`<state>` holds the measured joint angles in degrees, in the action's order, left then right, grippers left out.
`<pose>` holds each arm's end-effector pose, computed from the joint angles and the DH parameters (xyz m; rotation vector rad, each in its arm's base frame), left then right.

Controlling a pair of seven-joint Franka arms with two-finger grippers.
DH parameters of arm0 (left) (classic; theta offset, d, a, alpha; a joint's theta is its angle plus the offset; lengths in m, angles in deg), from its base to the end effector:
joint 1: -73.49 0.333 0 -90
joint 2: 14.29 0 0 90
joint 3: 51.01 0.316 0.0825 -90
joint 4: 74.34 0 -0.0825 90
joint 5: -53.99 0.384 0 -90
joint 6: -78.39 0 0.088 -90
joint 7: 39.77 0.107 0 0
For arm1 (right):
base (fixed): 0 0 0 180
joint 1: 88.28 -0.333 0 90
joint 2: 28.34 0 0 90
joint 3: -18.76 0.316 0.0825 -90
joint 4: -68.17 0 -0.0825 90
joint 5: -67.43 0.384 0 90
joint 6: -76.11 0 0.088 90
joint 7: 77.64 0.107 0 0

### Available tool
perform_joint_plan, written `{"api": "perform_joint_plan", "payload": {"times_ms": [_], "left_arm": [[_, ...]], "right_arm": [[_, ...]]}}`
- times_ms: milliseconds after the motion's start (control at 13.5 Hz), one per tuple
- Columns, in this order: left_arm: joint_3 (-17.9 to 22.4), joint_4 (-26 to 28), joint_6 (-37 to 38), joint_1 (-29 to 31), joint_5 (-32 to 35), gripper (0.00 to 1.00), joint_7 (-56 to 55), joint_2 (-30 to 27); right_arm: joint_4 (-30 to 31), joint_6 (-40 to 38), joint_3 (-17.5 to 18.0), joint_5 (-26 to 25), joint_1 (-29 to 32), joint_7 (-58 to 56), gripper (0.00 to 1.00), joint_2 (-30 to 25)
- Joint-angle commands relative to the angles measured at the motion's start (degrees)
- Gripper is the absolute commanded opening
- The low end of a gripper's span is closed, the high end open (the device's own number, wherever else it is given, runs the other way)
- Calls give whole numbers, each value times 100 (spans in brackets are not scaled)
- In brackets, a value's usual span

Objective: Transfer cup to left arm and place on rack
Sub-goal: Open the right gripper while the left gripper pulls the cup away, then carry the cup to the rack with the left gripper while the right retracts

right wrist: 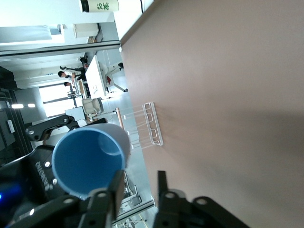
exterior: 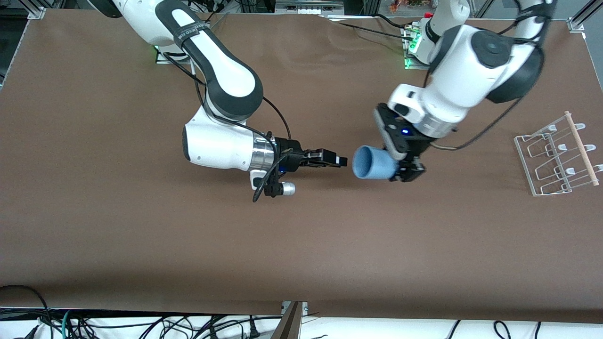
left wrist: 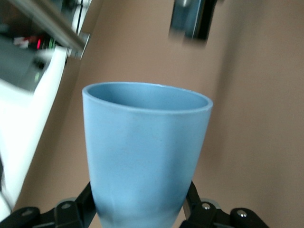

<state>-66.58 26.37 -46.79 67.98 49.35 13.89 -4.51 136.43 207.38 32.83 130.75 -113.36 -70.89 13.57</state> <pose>0.5948 -0.2219 0.4961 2.4851 -1.8057 0.4392 0.6341 0.4630 0.4156 -2.0004 0.1660 0.1366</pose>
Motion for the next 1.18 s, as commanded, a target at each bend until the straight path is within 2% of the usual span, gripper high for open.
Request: {"api": "perform_joint_plan", "payload": {"times_ms": [0, 148, 296, 443, 517, 665, 739, 887, 1035, 1109], "left_arm": [[-34, 431, 284, 461, 104, 0, -4, -580], [-25, 904, 389, 909, 130, 0, 4, -958], [-25, 1249, 451, 1366, 655, 0, 13, -1170], [10, 1250, 932, 1709, 1104, 0, 13, -1180], [88, 1250, 1065, 1850, 1350, 0, 13, -1171], [491, 1250, 1294, 1966, 1746, 0, 13, -1101], [641, 1250, 1382, 1975, 1991, 0, 13, -1074], [792, 1241, 1628, 1975, 2536, 0, 5, -1065], [854, 1233, 1926, 2036, 3160, 0, -13, -1048], [854, 1198, 2171, 2036, 3676, 0, -39, -952]], "right_arm": [[-50, -40, 9, -126, 152, 46, 100, -43], [19, -406, -17, -222, 432, 46, 100, -270], [-15, -1537, -289, -809, 766, 46, 100, -307], [-24, -2007, -343, -1346, 951, 55, 100, -473], [-15, -2226, -395, -1687, 1048, 55, 100, -517], [-7, -2439, -448, -2679, 1075, 46, 100, -597], [168, -2544, -466, -3084, 1136, 20, 100, -736], [686, -2606, -483, -3569, 1434, -51, 100, -1070], [1143, -2598, -483, -4656, 1567, -86, 100, -1518], [1275, -2606, -483, -4888, 1715, -103, 100, -1642]]}}
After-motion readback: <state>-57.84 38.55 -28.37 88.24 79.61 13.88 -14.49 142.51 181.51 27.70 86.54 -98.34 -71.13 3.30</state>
